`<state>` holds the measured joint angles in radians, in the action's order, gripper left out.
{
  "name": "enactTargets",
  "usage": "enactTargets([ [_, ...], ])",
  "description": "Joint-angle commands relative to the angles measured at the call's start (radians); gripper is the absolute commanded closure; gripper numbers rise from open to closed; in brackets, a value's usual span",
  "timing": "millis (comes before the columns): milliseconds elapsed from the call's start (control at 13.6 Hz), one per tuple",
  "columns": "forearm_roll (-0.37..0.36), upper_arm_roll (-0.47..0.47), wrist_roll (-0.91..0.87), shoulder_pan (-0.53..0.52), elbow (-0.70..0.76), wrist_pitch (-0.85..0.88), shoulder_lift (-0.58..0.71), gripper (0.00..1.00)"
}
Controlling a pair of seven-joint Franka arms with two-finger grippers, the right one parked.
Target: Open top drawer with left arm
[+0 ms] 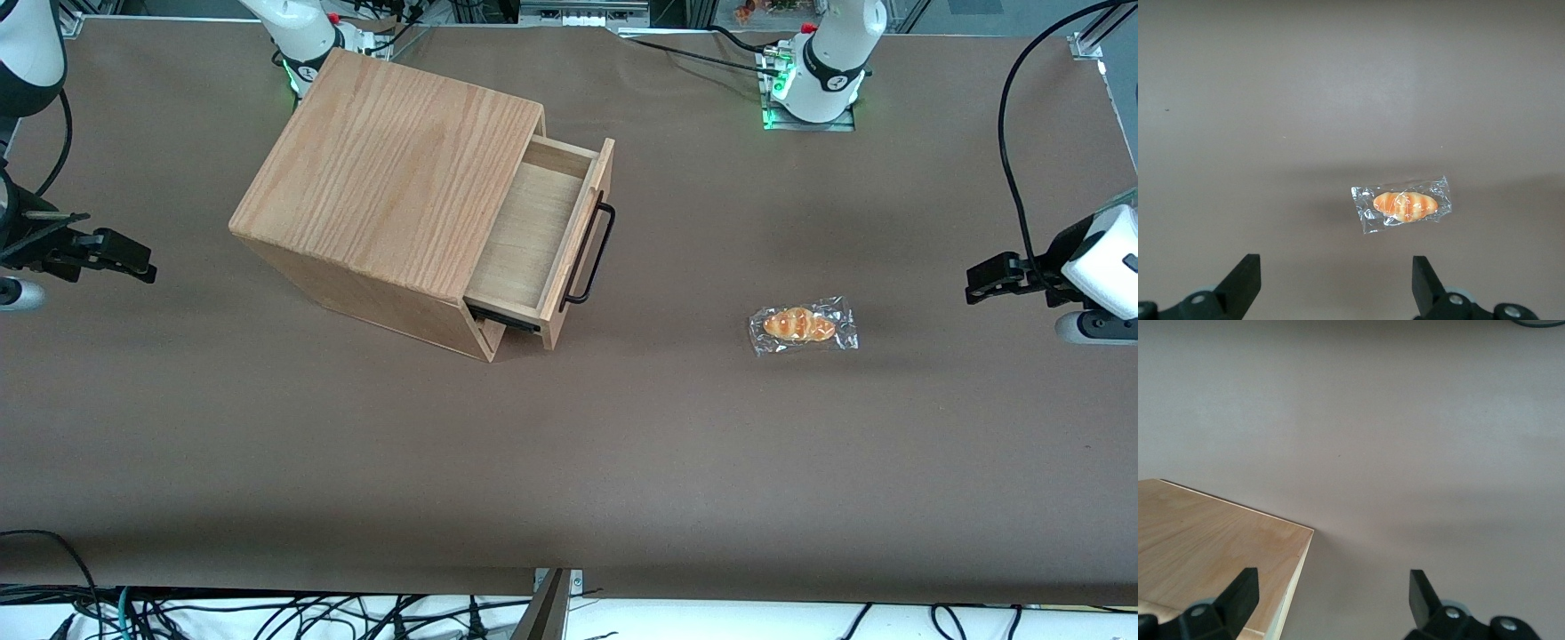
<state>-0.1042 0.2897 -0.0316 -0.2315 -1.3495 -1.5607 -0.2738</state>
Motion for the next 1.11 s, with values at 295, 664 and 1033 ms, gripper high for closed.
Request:
enactTargets([
  [295,0.086,-0.02,0.013,0.064,-0.066,0.016,0.07,0.0],
  [664,0.124,-0.371,0.024,0.379,-0.065,0.019,0.076,0.0],
  [1033,0.124,-0.368,0.022,0.377,-0.066,0.024,0.074,0.0],
])
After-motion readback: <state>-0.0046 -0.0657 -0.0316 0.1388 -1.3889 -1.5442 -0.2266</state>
